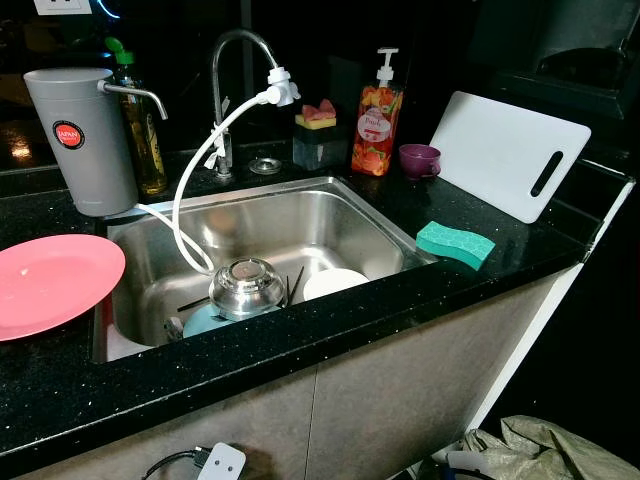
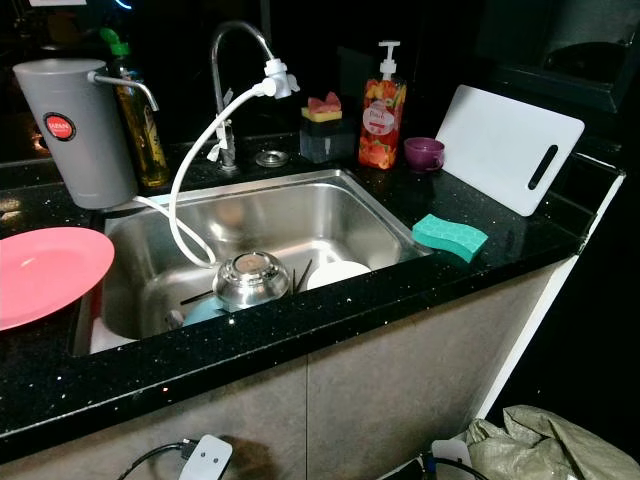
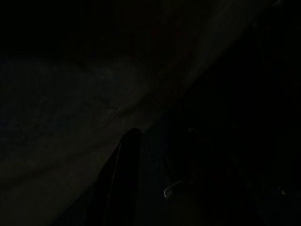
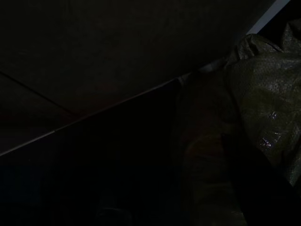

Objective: Kitchen organization

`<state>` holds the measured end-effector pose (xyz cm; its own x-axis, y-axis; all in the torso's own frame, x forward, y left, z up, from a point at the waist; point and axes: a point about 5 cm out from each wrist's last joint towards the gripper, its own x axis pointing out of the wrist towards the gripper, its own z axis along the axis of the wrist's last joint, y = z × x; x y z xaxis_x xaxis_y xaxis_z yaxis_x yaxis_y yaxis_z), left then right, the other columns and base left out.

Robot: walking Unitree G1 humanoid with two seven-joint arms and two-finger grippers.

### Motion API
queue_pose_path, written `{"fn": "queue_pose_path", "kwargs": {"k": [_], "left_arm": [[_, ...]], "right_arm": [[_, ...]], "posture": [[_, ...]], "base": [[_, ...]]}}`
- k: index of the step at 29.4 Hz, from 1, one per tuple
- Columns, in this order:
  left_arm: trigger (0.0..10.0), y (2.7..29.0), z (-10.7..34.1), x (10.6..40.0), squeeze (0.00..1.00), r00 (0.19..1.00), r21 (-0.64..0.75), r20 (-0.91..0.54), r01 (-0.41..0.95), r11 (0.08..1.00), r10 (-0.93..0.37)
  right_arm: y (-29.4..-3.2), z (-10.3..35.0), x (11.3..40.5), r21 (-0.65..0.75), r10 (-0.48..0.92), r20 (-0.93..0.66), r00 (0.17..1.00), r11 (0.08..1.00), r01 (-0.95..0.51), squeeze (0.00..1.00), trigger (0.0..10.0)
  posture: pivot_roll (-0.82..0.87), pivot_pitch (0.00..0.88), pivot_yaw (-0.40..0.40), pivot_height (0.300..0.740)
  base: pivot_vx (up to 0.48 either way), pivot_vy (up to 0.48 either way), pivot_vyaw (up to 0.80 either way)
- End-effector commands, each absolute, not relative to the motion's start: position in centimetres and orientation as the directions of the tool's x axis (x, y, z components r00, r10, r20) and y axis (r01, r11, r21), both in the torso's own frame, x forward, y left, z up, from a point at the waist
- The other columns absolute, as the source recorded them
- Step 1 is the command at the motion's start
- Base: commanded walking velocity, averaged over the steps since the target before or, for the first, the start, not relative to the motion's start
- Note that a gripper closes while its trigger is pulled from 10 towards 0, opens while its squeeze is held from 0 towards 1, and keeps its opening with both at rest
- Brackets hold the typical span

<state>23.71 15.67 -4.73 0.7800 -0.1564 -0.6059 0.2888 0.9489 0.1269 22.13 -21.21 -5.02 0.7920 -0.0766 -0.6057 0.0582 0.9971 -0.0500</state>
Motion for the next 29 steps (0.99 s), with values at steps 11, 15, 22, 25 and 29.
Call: {"fn": "queue_pose_path", "kwargs": {"k": [11,15,22,25,29], "left_arm": [[10.0,15.55,-4.72,23.49,0.0,0.778,0.119,-0.605,0.296,0.948,-0.168],[10.0,15.66,-4.72,23.44,0.0,0.778,0.12,-0.606,0.298,0.947,-0.168],[10.0,16.04,-4.74,23.08,0.0,0.777,0.122,-0.604,0.311,0.943,-0.178],[10.0,16.14,-4.72,22.99,0.0,0.778,0.122,-0.602,0.314,0.941,-0.181],[10.0,16.24,-4.69,22.89,0.0,0.777,0.123,-0.601,0.319,0.94,-0.185]], "right_arm": [[-21.25,-5.2,21.8,-0.054,-0.079,-0.61,0.789,0.997,0.058,0.0,10.0],[-21.19,-5.21,21.8,-0.052,-0.077,-0.61,0.789,0.997,0.057,0.0,10.0],[-21.16,-5.25,21.73,-0.052,-0.077,-0.61,0.789,0.997,0.058,0.0,10.0],[-21.16,-5.25,21.73,-0.052,-0.077,-0.61,0.789,0.997,0.057,0.0,10.0],[-21.14,-5.24,21.75,-0.052,-0.076,-0.61,0.789,0.997,0.055,0.0,10.0]], "posture": [[-0.02,0.096,-0.023,0.74],[-0.02,0.096,-0.023,0.74],[-0.01,0.1,-0.021,0.74],[-0.01,0.1,-0.021,0.74],[-0.01,0.1,-0.021,0.74]], "base": [[0.0,0.0,0.0],[0.0,0.0,0.0],[0.0,0.0,0.0],[0.0,0.0,0.0],[0.0,0.0,0.0]]}}
